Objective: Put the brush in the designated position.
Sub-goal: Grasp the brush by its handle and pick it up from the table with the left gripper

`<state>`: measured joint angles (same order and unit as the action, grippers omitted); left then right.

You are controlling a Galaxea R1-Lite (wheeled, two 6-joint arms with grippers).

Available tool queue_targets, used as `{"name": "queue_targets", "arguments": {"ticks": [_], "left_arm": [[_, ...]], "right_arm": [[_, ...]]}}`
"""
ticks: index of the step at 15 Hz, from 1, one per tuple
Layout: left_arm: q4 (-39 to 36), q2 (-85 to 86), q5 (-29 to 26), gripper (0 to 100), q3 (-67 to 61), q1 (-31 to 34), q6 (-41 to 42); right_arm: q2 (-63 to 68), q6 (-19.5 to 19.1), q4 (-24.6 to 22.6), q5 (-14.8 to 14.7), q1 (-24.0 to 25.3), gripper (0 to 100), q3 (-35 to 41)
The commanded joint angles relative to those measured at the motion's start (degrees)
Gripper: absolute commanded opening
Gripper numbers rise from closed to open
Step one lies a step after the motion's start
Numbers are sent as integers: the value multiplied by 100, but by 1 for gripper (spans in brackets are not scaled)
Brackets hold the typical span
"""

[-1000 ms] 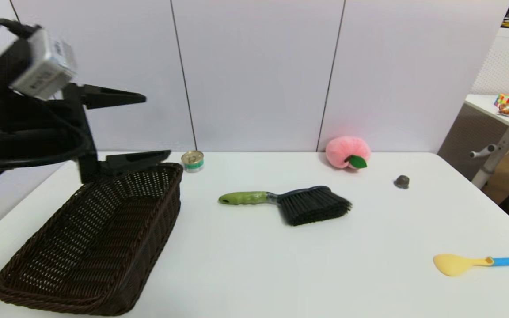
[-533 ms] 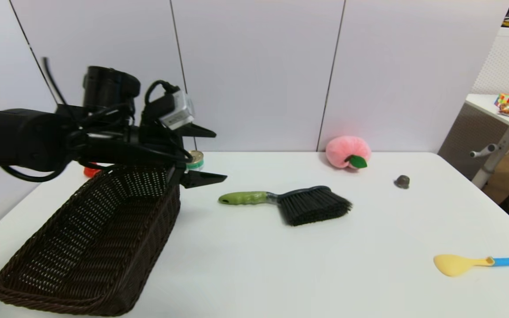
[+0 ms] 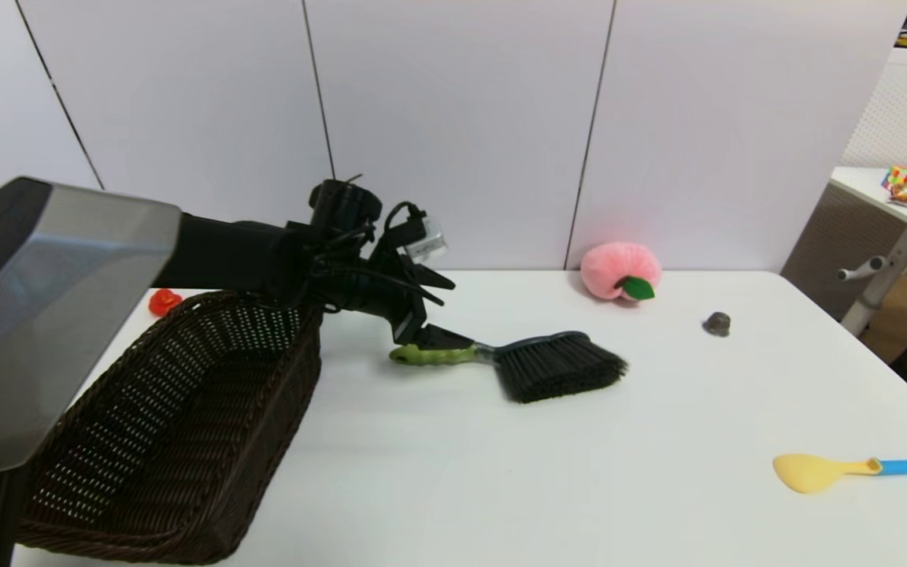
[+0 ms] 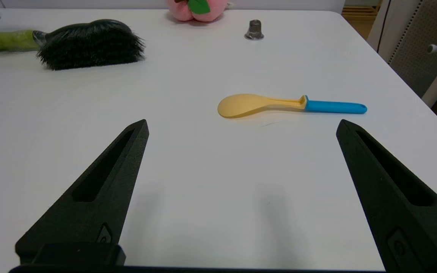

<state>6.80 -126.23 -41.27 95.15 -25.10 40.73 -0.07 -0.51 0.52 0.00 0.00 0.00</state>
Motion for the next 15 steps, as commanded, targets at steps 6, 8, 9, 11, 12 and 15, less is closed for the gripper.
{"name": "queue_targets", "arguments": {"ticks": [6, 8, 9, 11, 12, 15], "left_arm": [[234, -868, 461, 100, 364, -197, 225], [234, -912, 470, 100, 364, -197, 225], [269, -921, 461, 0, 347, -206, 225], [541, -921, 444, 0, 373, -206, 234], [612, -921, 435, 0, 373, -206, 225], [621, -877, 435, 0, 373, -215, 225]], "right_arm": [[7, -2, 0, 0, 0, 100, 9], [7, -2, 0, 0, 0, 100, 9], [7, -2, 0, 0, 0, 100, 9], [7, -2, 0, 0, 0, 100, 9], [7, -2, 0, 0, 0, 100, 9], [7, -2, 0, 0, 9, 100, 9]]}}
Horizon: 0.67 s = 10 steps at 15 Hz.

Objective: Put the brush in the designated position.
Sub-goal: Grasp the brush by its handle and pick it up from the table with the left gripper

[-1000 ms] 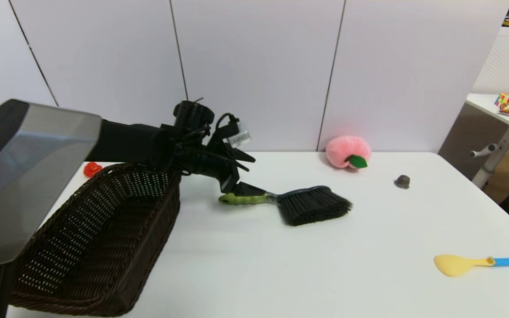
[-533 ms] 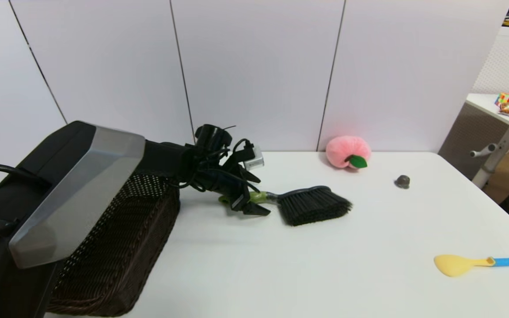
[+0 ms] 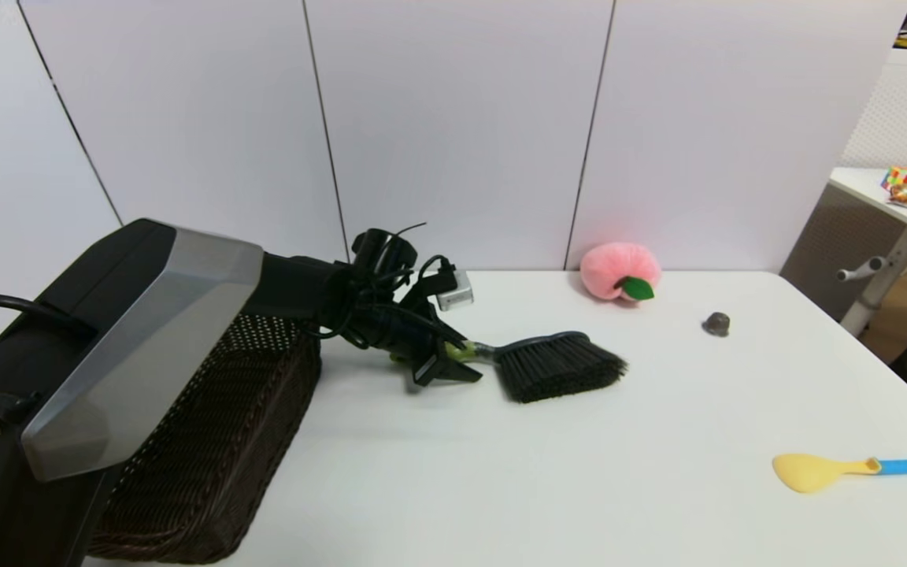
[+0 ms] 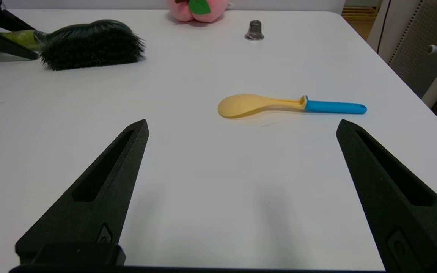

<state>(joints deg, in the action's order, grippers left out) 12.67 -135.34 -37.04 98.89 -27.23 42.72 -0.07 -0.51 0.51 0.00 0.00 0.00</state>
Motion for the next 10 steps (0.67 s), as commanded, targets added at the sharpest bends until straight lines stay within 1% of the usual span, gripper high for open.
{"name": "queue_targets", "arguments": {"ticks": [1, 10], "left_arm": [[34, 60, 12, 0, -1, -1, 26], [25, 359, -41, 0, 508, -19, -88]], "right_arm": [[7, -2, 2, 0, 0, 100, 9], [7, -2, 2, 0, 0, 100, 9]]}}
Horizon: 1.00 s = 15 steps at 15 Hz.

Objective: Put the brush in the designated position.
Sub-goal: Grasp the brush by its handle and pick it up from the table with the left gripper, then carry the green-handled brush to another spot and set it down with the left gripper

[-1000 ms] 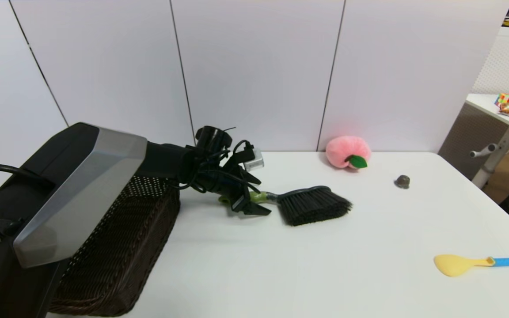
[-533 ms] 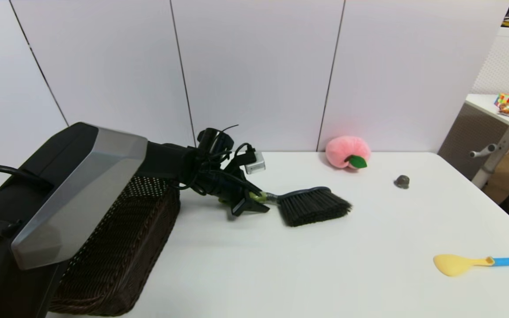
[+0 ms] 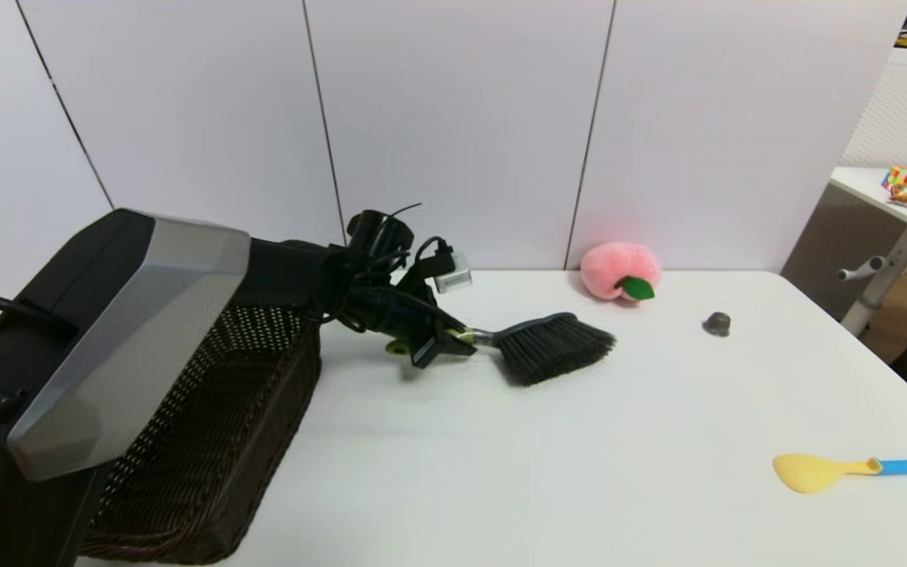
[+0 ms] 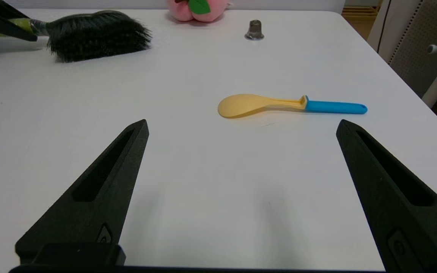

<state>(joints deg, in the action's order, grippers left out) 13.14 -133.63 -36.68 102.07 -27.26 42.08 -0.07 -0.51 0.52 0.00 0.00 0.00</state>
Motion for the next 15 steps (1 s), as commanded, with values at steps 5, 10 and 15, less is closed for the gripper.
{"name": "queue_targets", "arguments": {"ticks": [5, 10, 15], "left_arm": [[-75, 760, -225, 0, 410, -8, -403], [-5, 1261, -225, 0, 682, 660, 28], [312, 1648, -568, 0, 682, 2014, 1092]], "right_arm": [[7, -2, 0, 0, 0, 100, 9], [7, -2, 0, 0, 9, 100, 9], [7, -2, 0, 0, 0, 100, 9]]}}
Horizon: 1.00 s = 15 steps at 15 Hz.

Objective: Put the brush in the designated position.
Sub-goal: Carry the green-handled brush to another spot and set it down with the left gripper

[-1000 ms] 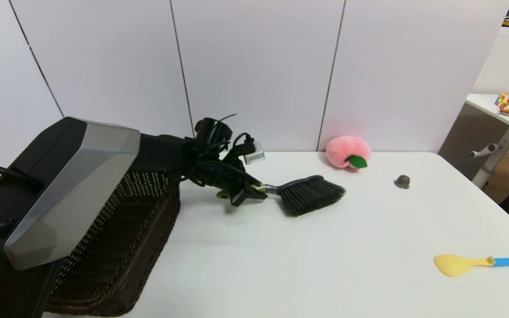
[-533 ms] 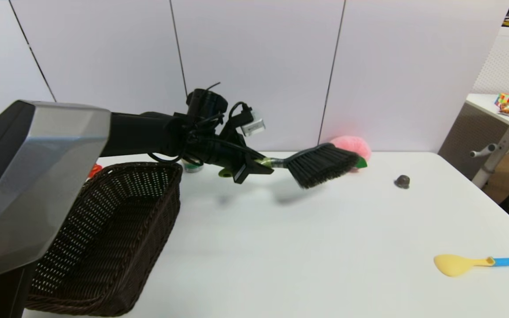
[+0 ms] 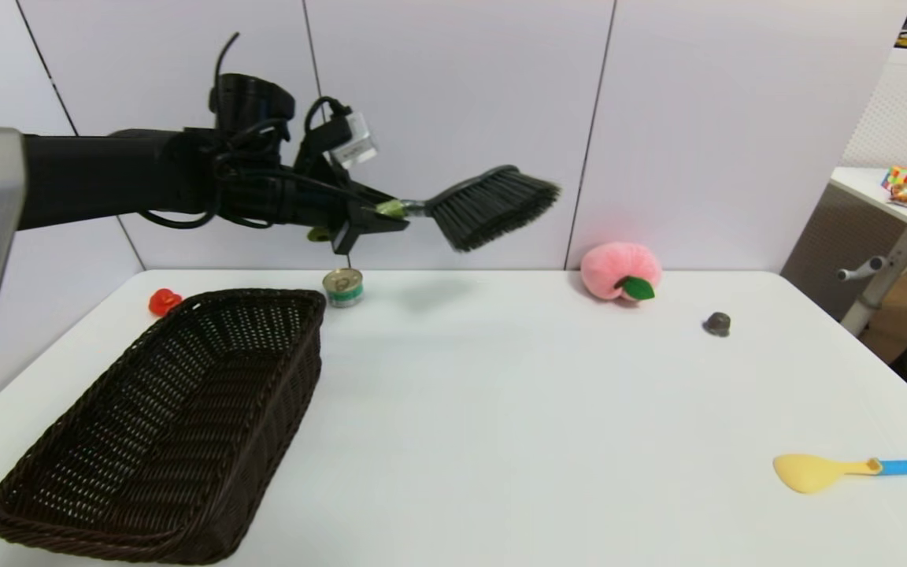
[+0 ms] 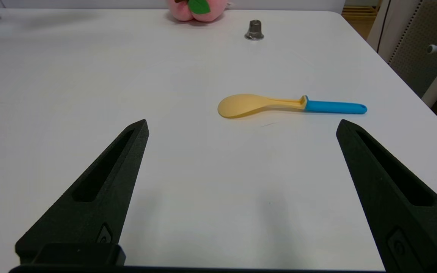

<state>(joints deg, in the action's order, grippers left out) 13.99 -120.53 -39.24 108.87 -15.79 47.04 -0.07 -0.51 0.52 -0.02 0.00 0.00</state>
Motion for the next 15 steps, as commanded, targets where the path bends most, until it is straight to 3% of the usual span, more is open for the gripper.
{"name": "queue_targets", "arguments": {"ticks": [1, 7, 15], "left_arm": [[367, 355, -444, 0, 2, 1148, 771], [1026, -173, -1112, 0, 407, 2660, 1984], [350, -1148, -1965, 0, 415, 3003, 2090]], "right_arm": [[7, -2, 0, 2, 0, 100, 9], [7, -2, 0, 2, 0, 100, 9], [7, -2, 0, 2, 0, 100, 9]]}}
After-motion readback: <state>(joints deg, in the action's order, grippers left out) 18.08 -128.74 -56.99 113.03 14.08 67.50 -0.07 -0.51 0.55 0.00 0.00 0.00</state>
